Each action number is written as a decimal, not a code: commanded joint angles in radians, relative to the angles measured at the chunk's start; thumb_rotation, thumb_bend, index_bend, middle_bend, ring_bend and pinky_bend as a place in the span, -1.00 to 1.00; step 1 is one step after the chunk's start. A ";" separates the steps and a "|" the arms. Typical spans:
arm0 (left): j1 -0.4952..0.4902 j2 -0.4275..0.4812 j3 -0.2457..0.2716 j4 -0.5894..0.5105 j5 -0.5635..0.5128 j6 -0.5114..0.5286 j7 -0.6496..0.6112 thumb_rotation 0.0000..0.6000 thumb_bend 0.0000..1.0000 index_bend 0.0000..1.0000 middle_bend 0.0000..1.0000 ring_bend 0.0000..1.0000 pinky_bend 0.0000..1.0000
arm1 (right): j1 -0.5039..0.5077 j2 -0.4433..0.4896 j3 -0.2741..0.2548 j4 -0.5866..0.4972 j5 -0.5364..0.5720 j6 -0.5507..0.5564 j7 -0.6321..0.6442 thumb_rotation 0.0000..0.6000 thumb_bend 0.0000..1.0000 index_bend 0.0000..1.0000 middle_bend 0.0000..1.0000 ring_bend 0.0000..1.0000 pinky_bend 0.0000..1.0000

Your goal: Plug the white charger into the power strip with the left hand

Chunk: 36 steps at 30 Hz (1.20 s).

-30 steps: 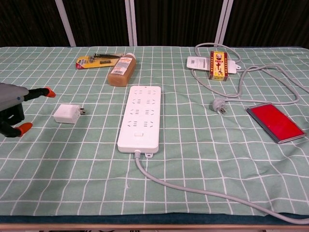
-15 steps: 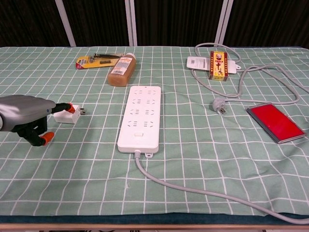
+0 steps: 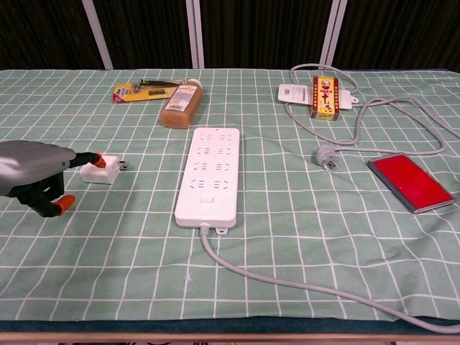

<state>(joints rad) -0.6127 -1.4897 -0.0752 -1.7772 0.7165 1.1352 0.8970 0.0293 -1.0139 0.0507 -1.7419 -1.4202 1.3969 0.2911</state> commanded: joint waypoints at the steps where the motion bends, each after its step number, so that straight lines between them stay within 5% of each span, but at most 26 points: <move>1: -0.002 -0.001 0.008 0.008 -0.007 0.001 -0.006 1.00 0.05 -0.77 0.85 0.71 0.79 | 0.000 0.000 0.000 0.000 -0.001 0.001 -0.001 1.00 -0.32 -1.00 -1.00 -1.00 -1.00; 25: 0.050 0.064 0.119 -0.076 0.073 0.064 -0.086 1.00 0.05 -0.66 0.86 0.71 0.79 | -0.004 -0.001 -0.002 0.003 -0.012 0.010 -0.003 1.00 -0.32 -1.00 -1.00 -1.00 -1.00; 36: 0.078 0.123 0.132 -0.118 0.138 0.090 -0.146 1.00 0.05 -0.65 0.86 0.72 0.80 | -0.005 -0.003 -0.001 0.002 -0.011 0.013 -0.005 1.00 -0.32 -1.00 -1.00 -1.00 -1.00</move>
<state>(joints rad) -0.5389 -1.3773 0.0556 -1.8881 0.8471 1.2194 0.7581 0.0244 -1.0170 0.0500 -1.7395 -1.4316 1.4092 0.2861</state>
